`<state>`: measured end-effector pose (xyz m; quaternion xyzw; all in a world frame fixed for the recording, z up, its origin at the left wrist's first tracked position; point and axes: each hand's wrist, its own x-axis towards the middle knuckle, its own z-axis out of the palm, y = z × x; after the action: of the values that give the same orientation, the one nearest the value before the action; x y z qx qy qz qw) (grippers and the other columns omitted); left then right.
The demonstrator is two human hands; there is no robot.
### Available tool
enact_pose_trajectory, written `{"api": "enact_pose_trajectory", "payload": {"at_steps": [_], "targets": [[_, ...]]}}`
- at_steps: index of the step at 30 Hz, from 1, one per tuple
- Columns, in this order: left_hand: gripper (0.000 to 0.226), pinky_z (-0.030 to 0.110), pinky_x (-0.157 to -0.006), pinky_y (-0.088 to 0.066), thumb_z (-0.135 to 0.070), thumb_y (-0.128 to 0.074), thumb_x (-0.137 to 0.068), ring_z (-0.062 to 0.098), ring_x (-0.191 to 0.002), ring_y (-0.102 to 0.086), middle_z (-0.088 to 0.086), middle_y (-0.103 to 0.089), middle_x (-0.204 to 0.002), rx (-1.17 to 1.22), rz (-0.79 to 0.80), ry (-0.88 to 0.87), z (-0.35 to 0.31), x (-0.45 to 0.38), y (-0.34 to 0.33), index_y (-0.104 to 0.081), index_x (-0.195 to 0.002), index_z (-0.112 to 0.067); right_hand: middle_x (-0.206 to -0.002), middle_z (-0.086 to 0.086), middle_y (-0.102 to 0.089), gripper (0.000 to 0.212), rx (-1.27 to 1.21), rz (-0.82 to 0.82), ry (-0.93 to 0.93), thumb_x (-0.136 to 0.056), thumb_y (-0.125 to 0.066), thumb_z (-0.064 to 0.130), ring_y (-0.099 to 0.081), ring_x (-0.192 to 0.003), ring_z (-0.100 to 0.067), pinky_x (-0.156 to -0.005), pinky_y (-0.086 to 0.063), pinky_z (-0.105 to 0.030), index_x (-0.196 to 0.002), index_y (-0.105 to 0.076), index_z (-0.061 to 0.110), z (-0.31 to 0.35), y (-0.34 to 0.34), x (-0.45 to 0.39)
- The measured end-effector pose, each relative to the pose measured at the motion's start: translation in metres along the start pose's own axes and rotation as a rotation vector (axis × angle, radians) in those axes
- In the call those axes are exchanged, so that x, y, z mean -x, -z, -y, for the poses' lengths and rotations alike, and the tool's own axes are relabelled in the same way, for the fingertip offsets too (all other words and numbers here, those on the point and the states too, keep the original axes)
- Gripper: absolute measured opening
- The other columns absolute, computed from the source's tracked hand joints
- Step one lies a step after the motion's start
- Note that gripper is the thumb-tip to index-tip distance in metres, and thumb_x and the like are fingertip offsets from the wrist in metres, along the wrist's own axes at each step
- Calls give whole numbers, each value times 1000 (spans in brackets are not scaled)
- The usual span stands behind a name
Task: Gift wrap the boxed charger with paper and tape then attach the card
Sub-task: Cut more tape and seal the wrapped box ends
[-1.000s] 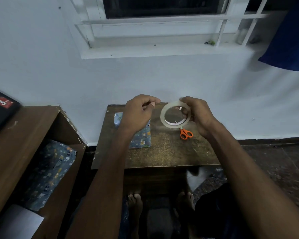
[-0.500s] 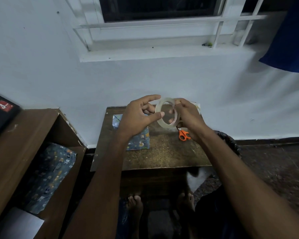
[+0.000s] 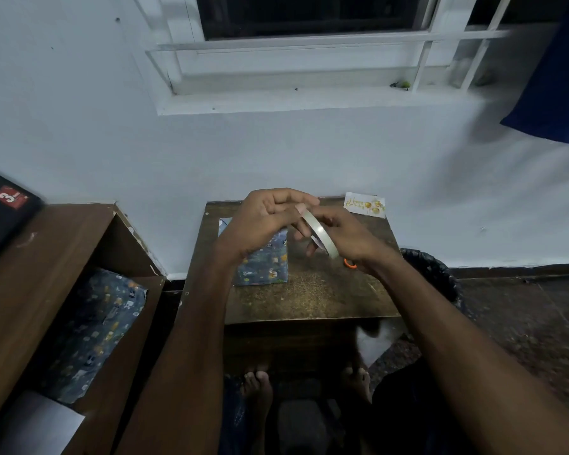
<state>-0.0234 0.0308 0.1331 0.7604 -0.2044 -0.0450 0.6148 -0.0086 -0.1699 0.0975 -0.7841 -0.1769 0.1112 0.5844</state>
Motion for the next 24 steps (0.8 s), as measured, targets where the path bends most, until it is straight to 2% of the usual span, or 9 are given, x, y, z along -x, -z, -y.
{"api": "enact_pose_trajectory", "payload": {"at_steps": [2,4,6,8,11,14,18,21,24], "targets": [[21,35,-93,-60,-5,-60,-106,33,-88,-77,20,-79,-93,21,-14,15,-1,0,1,-74,-121,0,-91,-1,-74,24,9,-69,15,-110,-54,20,-66,-76,-11,-72,-53,-31,-109,-78,17,0,-1,-2],[18,38,-95,-60,-3,-61,-105,33,-95,-78,20,-80,-102,49,-41,38,-1,0,2,-74,-117,1,-85,1,-70,27,26,-150,45,-110,-52,19,-56,-73,-7,-70,-43,-25,-118,-77,24,0,1,-4],[13,40,-91,-57,-6,-64,-103,32,-92,-76,19,-80,-102,55,-70,56,-1,0,3,-74,-111,-5,-80,18,-69,28,24,-213,63,-108,-54,17,-54,-69,1,-67,-40,-17,-121,-77,27,4,5,-3],[12,48,-87,-48,-18,-69,-100,39,-86,-63,24,-79,-97,73,-82,68,1,-1,5,-74,-109,-14,-90,18,-74,25,-31,-268,74,-105,-60,15,-59,-72,5,-67,-41,-12,-118,-79,24,9,8,0],[18,58,-86,-45,-29,-72,-97,44,-89,-53,23,-80,-98,91,-78,67,3,0,7,-70,-111,-18,-100,11,-76,21,-95,-327,116,-101,-66,12,-63,-74,6,-69,-45,-11,-115,-80,19,16,11,5],[12,73,-84,-50,-23,-71,-99,53,-84,-58,20,-81,-101,68,-73,61,3,2,8,-66,-108,-18,-104,9,-78,19,-93,-359,164,-99,-68,11,-70,-86,1,-76,-50,-15,-113,-80,17,18,13,6],[14,59,-82,-46,-19,-69,-99,53,-85,-57,19,-81,-101,64,-73,62,5,3,9,-61,-110,-20,-112,7,-78,19,-73,-376,222,-98,-70,13,-72,-107,-12,-93,-56,-31,-112,-81,19,18,15,6],[22,70,-97,-52,-11,-65,-104,69,-91,-62,18,-81,-103,30,-36,32,3,5,9,-60,-125,-15,-113,6,-78,19,-53,-374,249,-98,-70,13,-71,-109,-14,-96,-56,-36,-113,-81,20,18,16,7],[20,73,-99,-50,-5,-62,-106,60,-99,-69,16,-82,-102,-2,-47,11,-3,8,8,-64,-126,-9,-112,8,-78,19,-51,-372,230,-98,-70,14,-71,-108,-12,-93,-56,-33,-112,-81,21,16,17,6]]}}
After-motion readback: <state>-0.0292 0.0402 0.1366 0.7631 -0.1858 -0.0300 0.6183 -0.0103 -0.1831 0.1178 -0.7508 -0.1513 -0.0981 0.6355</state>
